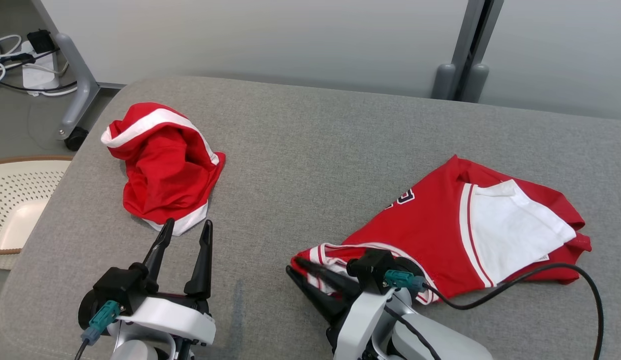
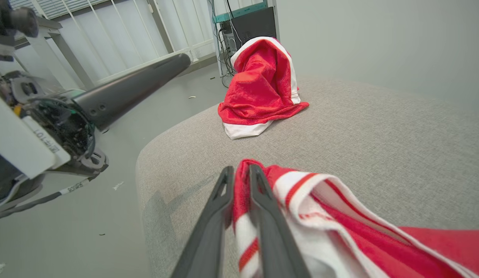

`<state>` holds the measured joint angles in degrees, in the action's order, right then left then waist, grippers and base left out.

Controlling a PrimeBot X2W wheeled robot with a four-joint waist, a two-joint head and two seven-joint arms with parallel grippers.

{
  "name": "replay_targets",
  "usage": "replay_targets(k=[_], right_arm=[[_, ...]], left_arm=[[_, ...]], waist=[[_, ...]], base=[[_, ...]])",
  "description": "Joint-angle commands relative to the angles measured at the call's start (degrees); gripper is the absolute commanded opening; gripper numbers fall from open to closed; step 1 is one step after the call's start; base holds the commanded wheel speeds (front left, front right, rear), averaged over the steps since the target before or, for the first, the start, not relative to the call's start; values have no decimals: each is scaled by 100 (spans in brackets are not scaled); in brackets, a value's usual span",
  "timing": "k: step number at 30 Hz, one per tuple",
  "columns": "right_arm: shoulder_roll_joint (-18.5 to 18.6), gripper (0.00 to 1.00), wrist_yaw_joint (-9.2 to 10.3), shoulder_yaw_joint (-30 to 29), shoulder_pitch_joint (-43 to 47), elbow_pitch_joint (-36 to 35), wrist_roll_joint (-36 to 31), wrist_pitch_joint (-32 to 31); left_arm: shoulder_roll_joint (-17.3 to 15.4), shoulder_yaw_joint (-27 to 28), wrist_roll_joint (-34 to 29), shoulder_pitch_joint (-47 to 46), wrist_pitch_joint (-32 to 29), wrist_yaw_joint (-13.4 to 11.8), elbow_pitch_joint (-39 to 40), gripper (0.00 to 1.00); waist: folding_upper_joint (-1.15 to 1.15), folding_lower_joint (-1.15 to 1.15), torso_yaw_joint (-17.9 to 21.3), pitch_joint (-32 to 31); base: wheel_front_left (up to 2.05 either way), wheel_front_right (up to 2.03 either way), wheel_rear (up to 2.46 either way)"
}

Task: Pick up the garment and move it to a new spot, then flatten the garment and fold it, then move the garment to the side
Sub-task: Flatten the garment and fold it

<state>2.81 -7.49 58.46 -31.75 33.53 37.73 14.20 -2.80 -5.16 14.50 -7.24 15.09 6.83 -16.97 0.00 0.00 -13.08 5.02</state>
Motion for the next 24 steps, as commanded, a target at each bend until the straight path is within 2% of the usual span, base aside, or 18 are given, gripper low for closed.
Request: replay_targets(k=[1,10,18,20,21,24], right_arm=[[18,100,-2,36,-91,56,69,65],[24,100,-2,-565,-369,337,-194,107],[507,100,-2,-2348,214,-383,-1057,106],[620,100,-2,-2789,483,-649,-1282,106],[720,100,-2,-3235,778,-899,-1463,107],[773,100,-2,-3823,1246,-1264,-1686,107]], left_arm=[[-20,14,32,-61,11,17,-5,100],[-20,99,-36,46,11,21,5,100],[-20,267,-157,158,11,34,95,100],[-21,323,-190,198,11,39,118,100],[-20,367,-207,196,11,46,135,100],[-22,433,-237,196,11,53,161,100]], waist=[[0,0,33,6],[0,0,358,-101],[0,0,718,-214],[0,0,808,-218],[0,0,885,-216],[0,0,992,-220]], base=[[0,0,0],[0,0,0],[0,0,0],[0,0,0],[0,0,0],[0,0,0]])
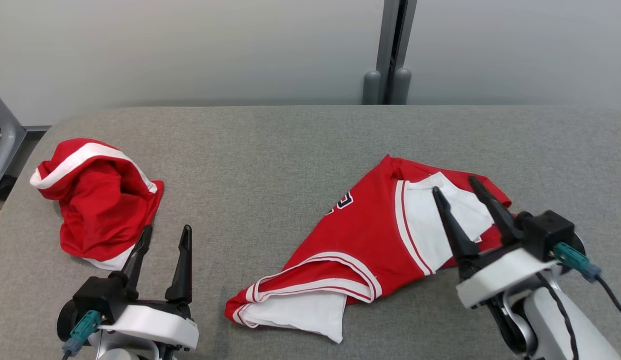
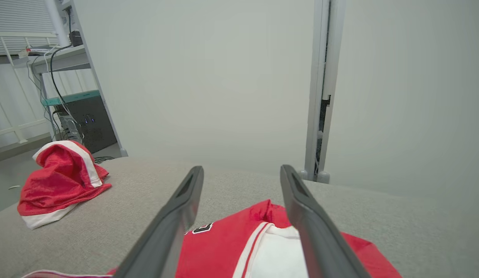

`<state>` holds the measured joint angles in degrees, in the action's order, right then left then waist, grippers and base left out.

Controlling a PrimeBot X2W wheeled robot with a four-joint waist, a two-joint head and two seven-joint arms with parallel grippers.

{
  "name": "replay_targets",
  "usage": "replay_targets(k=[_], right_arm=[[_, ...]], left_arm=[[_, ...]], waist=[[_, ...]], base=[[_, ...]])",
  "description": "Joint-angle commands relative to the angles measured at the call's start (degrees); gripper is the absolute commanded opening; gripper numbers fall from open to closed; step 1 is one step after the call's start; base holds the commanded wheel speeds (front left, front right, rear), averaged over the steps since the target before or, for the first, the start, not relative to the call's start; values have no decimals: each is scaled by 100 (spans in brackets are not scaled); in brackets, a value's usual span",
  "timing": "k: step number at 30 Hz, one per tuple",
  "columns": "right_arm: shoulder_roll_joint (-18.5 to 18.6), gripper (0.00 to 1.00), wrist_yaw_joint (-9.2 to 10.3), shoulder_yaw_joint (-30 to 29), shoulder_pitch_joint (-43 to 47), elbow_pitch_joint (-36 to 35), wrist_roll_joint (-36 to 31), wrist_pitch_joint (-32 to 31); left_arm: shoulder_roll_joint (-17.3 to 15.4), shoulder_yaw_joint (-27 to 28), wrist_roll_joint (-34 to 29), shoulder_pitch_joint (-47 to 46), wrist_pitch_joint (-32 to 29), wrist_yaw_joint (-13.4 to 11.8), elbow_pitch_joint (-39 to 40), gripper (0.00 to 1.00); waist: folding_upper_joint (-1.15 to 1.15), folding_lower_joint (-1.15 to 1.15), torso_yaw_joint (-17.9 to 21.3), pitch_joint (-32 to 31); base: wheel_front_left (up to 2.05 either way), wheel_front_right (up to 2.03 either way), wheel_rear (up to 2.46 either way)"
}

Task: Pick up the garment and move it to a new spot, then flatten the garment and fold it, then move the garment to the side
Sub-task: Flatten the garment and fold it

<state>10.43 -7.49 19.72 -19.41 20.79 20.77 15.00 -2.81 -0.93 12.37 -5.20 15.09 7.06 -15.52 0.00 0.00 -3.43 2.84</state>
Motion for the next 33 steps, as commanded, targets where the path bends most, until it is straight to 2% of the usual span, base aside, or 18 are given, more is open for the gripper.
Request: replay_targets(k=[1,6,13,23,33], right_arm=[[13,100,-2,-128,169,-101,-55,26],[-68,100,-2,-908,928,-576,-303,27],[-310,100,-2,-1527,1684,-1005,-486,27],[-391,100,-2,-1690,1825,-931,-542,27],[-63,100,-2,-1501,1128,-359,-546,13]], left_arm=[[-21,36,-33,10,11,30,29,100],[-19,146,-93,111,11,38,122,100],[-21,316,-124,262,11,44,183,100],[-20,457,-174,332,11,39,158,100],[-19,340,-103,233,10,33,179,100]], waist=[[0,0,64,-5],[0,0,216,-27],[0,0,430,-81],[0,0,469,-94],[0,0,273,-37]], base=[[0,0,0],[0,0,0],[0,0,0],[0,0,0],[0,0,0]])
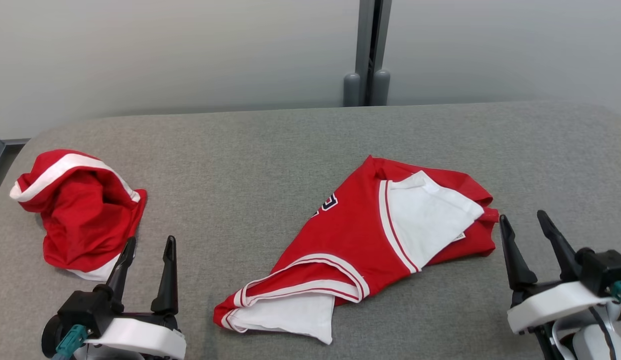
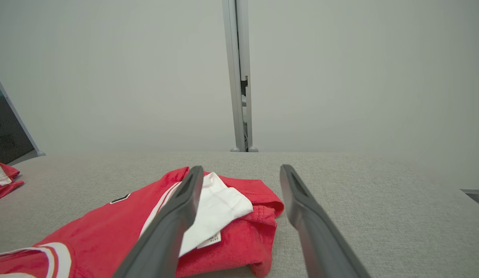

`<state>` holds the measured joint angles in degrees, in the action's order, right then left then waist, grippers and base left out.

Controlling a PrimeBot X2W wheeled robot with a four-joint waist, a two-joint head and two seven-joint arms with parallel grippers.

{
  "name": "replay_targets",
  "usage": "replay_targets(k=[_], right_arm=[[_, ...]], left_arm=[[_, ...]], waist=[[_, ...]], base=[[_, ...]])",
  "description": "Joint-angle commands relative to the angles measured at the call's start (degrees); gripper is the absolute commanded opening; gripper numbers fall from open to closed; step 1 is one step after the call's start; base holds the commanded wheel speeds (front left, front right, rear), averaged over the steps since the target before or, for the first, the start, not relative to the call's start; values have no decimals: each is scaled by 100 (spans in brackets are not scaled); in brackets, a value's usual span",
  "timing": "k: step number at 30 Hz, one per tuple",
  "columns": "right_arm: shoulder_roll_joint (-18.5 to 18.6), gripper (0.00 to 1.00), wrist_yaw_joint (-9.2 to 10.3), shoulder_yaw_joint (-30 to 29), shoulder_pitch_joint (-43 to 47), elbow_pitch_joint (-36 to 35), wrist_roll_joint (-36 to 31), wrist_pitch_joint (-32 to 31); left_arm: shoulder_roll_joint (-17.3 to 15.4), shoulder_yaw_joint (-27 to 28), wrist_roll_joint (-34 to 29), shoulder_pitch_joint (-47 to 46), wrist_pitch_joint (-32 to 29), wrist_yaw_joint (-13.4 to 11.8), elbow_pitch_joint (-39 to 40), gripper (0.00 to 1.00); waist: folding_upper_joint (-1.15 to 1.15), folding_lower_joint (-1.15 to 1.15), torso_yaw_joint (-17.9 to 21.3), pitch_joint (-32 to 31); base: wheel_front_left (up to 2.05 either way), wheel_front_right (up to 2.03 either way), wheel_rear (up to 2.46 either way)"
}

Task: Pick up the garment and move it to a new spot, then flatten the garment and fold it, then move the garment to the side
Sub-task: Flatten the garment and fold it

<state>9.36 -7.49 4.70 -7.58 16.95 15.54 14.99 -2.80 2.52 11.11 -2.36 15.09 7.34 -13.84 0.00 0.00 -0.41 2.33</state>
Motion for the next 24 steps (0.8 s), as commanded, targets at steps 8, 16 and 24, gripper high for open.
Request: replay_targets(k=[8,16,24], right_arm=[[300,100,-2,160,-740,1033,30,-42],[388,100,-2,362,-1233,2055,140,-23],[389,8,-2,498,-1594,2771,291,17]], left_arm=[[-20,-200,118,-93,10,-65,41,100],[-19,-372,208,-156,10,-151,54,100],[-20,-415,233,-179,10,-199,78,100]], waist=[[0,0,-329,125],[0,0,-601,265],[0,0,-750,358]], base=[[0,0,0],[0,0,0],[0,0,0]])
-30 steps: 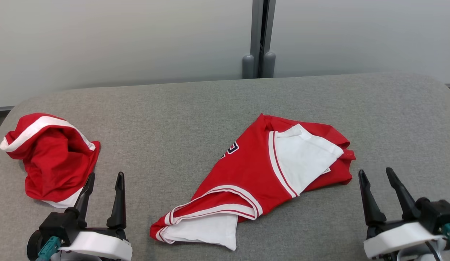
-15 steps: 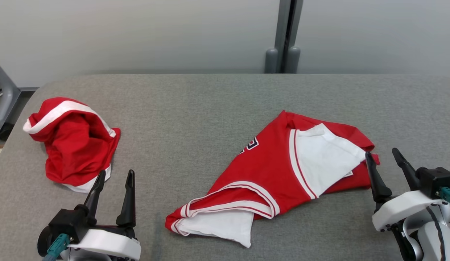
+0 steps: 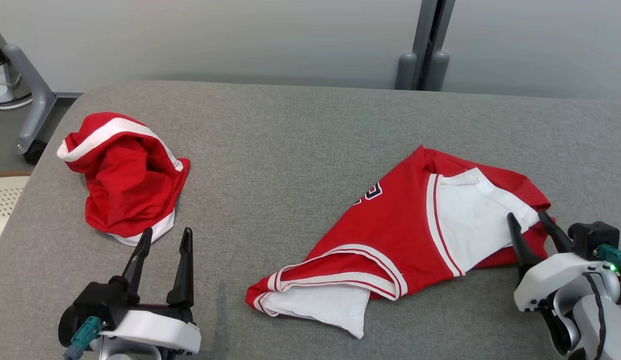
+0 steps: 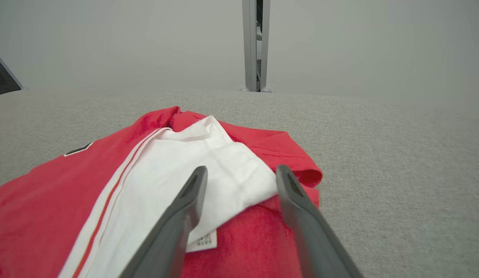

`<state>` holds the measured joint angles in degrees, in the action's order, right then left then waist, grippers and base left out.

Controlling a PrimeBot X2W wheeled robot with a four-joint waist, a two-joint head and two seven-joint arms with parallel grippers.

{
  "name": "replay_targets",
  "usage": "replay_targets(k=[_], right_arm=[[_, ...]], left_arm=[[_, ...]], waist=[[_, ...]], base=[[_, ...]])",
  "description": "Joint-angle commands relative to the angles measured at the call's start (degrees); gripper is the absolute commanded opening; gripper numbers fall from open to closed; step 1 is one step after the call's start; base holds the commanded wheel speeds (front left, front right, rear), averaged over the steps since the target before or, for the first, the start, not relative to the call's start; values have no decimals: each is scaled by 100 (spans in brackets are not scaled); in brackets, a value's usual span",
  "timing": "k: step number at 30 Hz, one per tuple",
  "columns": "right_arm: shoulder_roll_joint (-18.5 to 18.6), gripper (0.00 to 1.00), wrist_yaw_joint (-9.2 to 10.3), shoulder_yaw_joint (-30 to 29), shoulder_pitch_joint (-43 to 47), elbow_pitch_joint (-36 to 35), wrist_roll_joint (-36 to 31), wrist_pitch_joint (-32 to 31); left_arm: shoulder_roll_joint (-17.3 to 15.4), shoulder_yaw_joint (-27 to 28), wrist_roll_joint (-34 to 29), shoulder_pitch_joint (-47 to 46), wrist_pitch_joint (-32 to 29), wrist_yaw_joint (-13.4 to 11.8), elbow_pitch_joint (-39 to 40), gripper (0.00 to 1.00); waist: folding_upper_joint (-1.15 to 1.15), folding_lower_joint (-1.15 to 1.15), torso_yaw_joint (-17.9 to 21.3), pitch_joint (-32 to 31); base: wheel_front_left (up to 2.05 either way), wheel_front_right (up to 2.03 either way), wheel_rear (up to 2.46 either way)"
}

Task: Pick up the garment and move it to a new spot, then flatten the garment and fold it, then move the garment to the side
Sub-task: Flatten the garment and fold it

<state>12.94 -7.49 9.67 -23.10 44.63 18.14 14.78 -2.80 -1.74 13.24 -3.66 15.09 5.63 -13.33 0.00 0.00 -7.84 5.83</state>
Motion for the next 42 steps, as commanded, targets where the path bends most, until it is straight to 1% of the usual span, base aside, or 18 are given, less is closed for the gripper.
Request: replay_targets(k=[1,6,10,14,15,20,23,28,30,31,36,41,42], right_arm=[[46,0,-1,12,-87,8,53,43],[47,0,-2,79,-154,-53,140,51],[48,0,-2,105,-231,-430,155,49],[68,0,-2,292,-417,-858,118,49],[68,0,-2,292,-417,-858,118,49],[76,0,-2,725,-1029,-1152,207,49],[85,0,-1,1038,-1588,-1107,255,43],[21,0,-2,1501,-2586,-700,352,-105],[8,0,-1,1651,-2955,-443,390,-118],[-4,0,-1,1827,-3304,-170,403,-142],[-82,0,-1,2123,-4047,571,470,-131],[-203,0,-2,2401,-4504,1402,513,-185],[-216,76,-1,2464,-4562,1560,502,-186]], left_arm=[[-20,13,20,-51,10,-27,34,100],[-20,40,27,-43,10,-50,36,100],[-20,32,31,-78,10,-62,19,100],[-21,-26,38,-117,10,-45,-2,100],[-21,-26,38,-117,10,-45,-2,100],[-22,-142,72,-188,10,-45,-36,100],[-19,-258,136,-212,10,-39,-53,100],[-21,-551,304,-372,10,-51,-90,100],[-20,-691,372,-448,10,-54,-124,100],[-21,-829,463,-535,10,-59,-148,100],[-17,-1122,663,-656,10,-118,-190,100],[-17,-1417,814,-752,10,-182,-177,100],[-20,-1466,837,-777,10,-203,-168,100]], waist=[[0,0,-13,14],[0,0,16,30],[0,0,55,20],[0,0,59,-20],[0,0,59,-20],[0,0,-60,-42],[0,0,-238,-14],[0,0,-682,117],[0,0,-887,186],[0,0,-1081,261],[0,0,-1447,431],[0,0,-1693,571],[0,0,-1718,597]], base=[[0,0,0],[0,0,0],[0,0,0],[0,0,0],[0,0,0],[0,0,0],[0,0,0],[0,0,0],[0,0,0],[0,0,0],[0,0,0],[0,0,0],[0,0,0]])
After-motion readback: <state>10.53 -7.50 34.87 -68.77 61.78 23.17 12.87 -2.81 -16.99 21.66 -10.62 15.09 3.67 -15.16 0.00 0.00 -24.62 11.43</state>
